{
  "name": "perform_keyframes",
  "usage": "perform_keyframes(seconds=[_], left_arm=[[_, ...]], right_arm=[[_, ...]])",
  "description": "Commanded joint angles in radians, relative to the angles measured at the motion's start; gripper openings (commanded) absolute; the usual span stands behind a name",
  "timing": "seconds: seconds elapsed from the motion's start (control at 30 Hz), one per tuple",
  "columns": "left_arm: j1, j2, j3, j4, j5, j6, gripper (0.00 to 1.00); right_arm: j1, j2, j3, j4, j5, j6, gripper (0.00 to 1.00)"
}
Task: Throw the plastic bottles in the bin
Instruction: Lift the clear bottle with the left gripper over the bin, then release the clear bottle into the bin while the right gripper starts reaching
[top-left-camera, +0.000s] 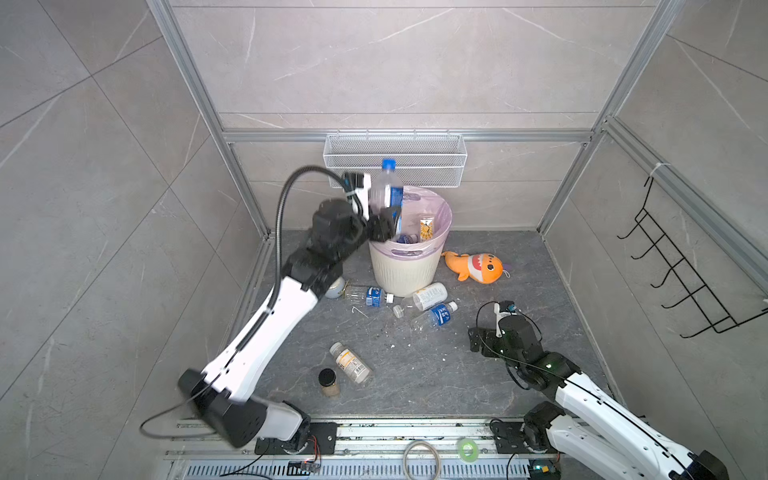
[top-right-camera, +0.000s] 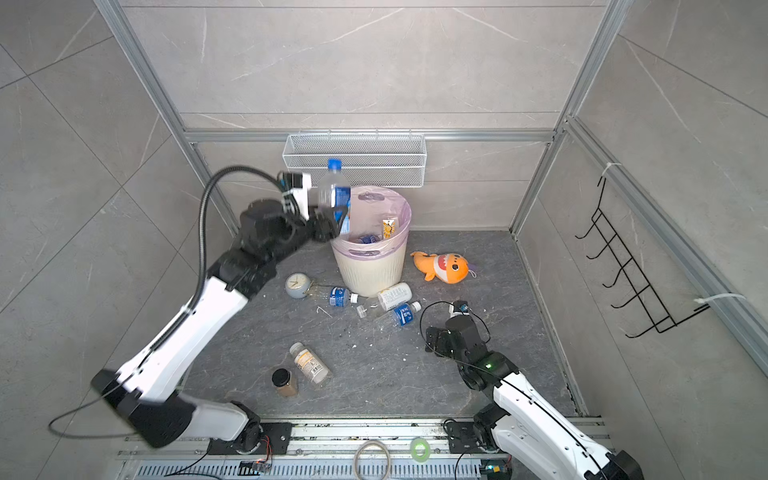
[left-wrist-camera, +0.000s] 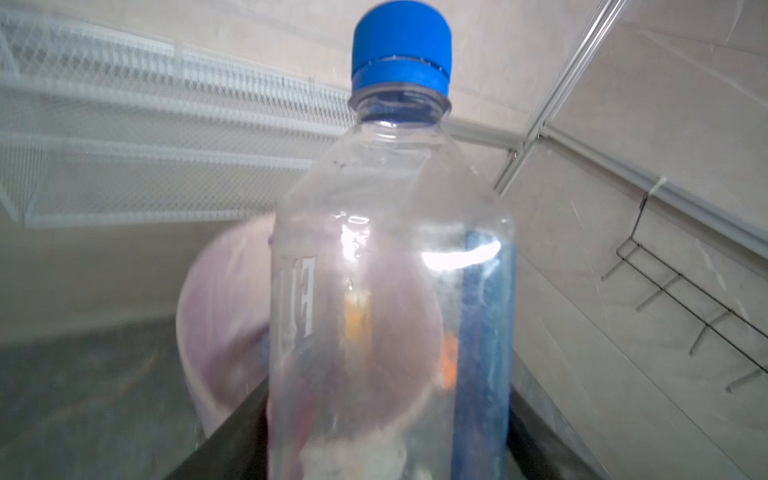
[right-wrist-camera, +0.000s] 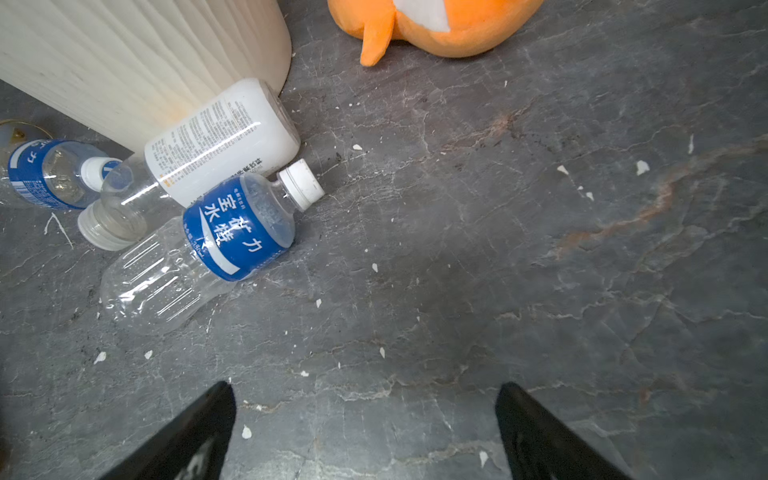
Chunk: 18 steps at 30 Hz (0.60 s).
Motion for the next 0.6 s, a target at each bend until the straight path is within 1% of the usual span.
perform_keyframes(seconds=[0.0, 0.03, 0.07, 0.1, 0.27, 0.57], left_arm=[[0.067, 0.237, 0.379, -0.182, 0.246, -0.05, 0.99], [0.077, 0.3, 0.483, -0.257, 0.245, -0.057, 1.0], [0.082, 0.331, 0.532, -0.294, 0.245, -0.057, 1.0], [0.082, 0.329, 0.527, -0.295, 0.23, -0.055, 1.0], [0.082, 0.143, 0.263, -0.117, 0.165, -0.045, 1.0], [0.082, -0.119, -0.093, -0.043, 0.123, -0.05, 1.0]], right_arm=[[0.004, 0.003, 0.021, 0.018, -0.001, 0.013, 1.0], [0.005, -0.001, 0.021, 0.014, 0.002, 0.013, 1.0], [0.004, -0.005, 0.02, 0.011, 0.002, 0.013, 1.0], [0.005, -0.01, 0.018, 0.011, 0.002, 0.015, 1.0], [0.005, 0.001, 0.022, 0.012, 0.003, 0.014, 1.0], [0.005, 0.012, 0.023, 0.02, -0.007, 0.01, 1.0]])
